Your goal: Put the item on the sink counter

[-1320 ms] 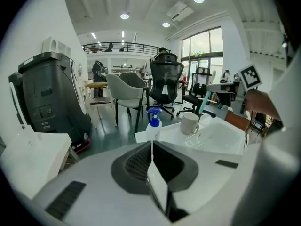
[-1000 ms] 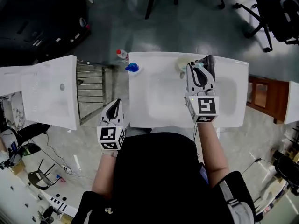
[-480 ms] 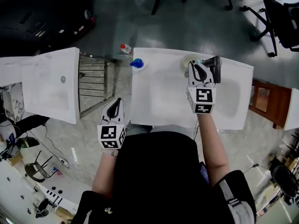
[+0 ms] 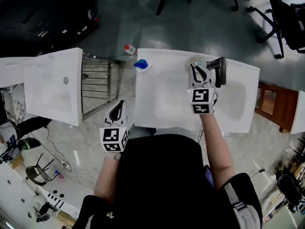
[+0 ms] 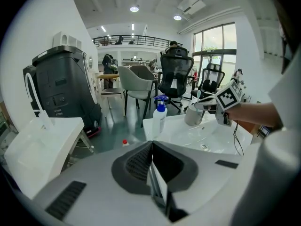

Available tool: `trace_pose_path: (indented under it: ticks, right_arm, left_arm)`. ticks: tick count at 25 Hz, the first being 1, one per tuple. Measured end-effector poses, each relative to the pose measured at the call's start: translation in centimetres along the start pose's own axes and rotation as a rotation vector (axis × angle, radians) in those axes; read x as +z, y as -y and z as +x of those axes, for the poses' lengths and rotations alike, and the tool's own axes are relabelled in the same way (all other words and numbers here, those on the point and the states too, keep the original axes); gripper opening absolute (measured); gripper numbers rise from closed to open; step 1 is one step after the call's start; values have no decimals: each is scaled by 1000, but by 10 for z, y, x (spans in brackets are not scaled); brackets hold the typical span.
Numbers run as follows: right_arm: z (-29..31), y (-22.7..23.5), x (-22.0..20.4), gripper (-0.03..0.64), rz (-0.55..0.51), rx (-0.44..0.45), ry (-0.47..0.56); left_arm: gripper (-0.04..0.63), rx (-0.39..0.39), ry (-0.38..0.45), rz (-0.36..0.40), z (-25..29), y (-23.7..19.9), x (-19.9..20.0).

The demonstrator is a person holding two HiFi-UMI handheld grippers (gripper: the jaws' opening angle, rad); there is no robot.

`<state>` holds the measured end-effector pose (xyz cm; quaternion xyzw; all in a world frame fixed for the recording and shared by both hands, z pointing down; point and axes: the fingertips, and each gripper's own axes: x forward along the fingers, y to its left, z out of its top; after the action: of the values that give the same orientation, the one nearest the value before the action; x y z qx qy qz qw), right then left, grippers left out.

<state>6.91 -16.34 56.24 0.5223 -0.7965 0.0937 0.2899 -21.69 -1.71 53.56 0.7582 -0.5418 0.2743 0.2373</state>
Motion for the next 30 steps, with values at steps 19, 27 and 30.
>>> trace_pose_path:
  ticks: [19, 27, 30]
  right_arm:
    - [12, -7, -11, 48, -256, -61, -109]
    - [15, -3, -11, 49, -234, -54, -113]
    - [14, -3, -12, 49, -201, -38, -110]
  left_arm:
    - [23, 17, -7, -21, -3, -3, -10]
    - [23, 31, -4, -27, -7, -4, -12]
    - [23, 34, 1, -29, -9, -2, -11]
